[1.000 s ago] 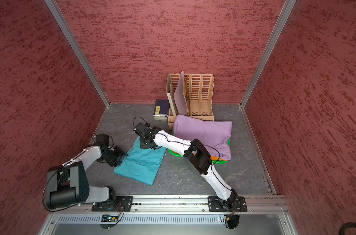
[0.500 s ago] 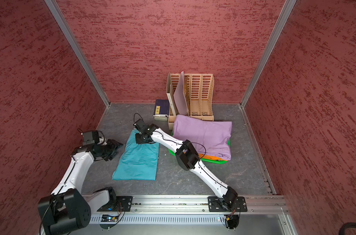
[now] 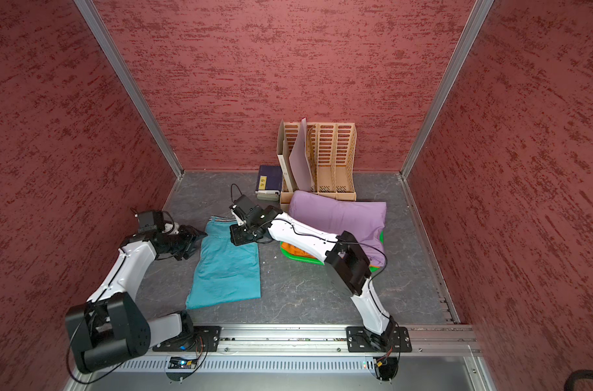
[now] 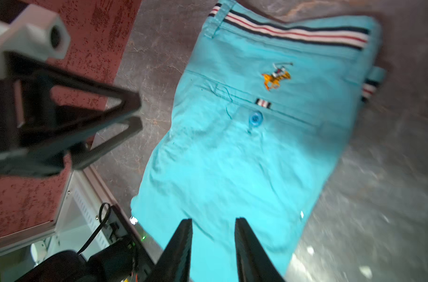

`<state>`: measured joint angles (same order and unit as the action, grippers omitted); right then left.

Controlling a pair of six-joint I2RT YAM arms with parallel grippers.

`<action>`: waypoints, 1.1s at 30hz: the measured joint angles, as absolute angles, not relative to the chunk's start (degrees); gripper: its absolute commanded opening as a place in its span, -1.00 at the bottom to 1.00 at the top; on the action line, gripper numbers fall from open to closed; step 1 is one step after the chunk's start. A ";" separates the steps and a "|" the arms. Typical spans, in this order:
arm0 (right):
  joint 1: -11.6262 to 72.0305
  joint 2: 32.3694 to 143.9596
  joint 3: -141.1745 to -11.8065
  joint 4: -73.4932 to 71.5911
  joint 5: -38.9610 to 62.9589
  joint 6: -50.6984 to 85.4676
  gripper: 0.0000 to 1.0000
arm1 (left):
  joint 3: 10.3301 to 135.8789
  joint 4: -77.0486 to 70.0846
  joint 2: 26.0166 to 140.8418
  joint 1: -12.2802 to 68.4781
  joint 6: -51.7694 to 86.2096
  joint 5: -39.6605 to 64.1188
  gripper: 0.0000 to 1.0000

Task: Put the folded long pants in the basket
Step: Pick up the long pant at the center of the board.

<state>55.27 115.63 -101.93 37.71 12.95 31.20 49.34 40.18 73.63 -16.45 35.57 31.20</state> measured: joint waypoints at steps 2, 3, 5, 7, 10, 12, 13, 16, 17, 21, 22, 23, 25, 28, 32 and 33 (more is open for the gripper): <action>57.36 110.63 -94.04 35.51 12.43 32.69 -0.51 | 53.21 39.57 77.78 -14.35 35.53 31.57 0.16; 58.78 109.32 -91.00 34.63 12.36 33.50 -0.54 | 55.20 39.27 79.77 -13.39 35.46 31.64 0.16; 62.46 108.42 -85.76 33.47 12.38 35.07 -0.60 | 60.53 39.05 84.99 -11.38 35.07 32.03 0.14; 65.34 109.47 -82.81 32.69 12.38 36.56 -0.62 | 66.72 39.29 91.09 -9.56 34.11 32.60 0.12; 68.51 112.99 -82.17 32.08 12.56 37.85 -0.66 | 76.95 40.58 101.16 -6.42 31.83 32.69 0.07; 68.93 115.20 -82.17 31.20 12.32 38.41 -0.70 | 81.32 41.93 105.91 -4.73 30.28 32.27 0.07; 68.88 116.22 -82.17 30.98 12.01 38.57 -0.70 | 82.26 42.44 107.53 -4.05 29.65 31.94 0.09; 68.29 118.30 -82.94 31.29 11.35 38.54 -0.70 | 82.46 45.23 109.69 -3.90 27.70 30.98 0.10; 68.18 118.63 -83.72 31.75 11.07 38.50 -0.70 | 82.46 46.15 110.21 -4.56 27.29 30.92 0.09; 66.76 119.94 -85.76 33.28 9.17 37.85 -0.70 | 82.41 48.82 112.40 -10.04 25.98 30.55 0.09; 65.76 119.94 -85.76 33.56 8.82 37.45 -0.70 | 82.26 49.34 112.68 -11.53 25.87 29.80 0.08; 64.77 119.94 -85.80 33.89 8.60 37.06 -0.69 | 82.04 49.93 112.79 -12.71 25.87 29.21 0.08; 61.14 120.31 -87.15 36.29 7.11 35.79 -0.64 | 81.17 50.59 112.33 -14.92 25.85 28.32 0.09; 54.33 123.33 -93.25 41.36 2.70 33.43 -0.42 | 77.84 50.81 109.40 -17.78 25.93 27.38 0.11; 49.23 129.32 -106.37 46.63 -3.53 30.59 -0.20 | 74.00 52.14 102.52 -21.02 25.63 26.65 0.14; 48.36 129.93 -108.62 47.05 -4.56 29.85 -0.17 | 73.47 52.45 100.73 -21.54 25.34 26.68 0.16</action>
<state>48.36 129.93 -108.62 47.05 -4.56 29.85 73.47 52.45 100.73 -21.54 25.34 26.68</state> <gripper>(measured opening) 0.390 0.566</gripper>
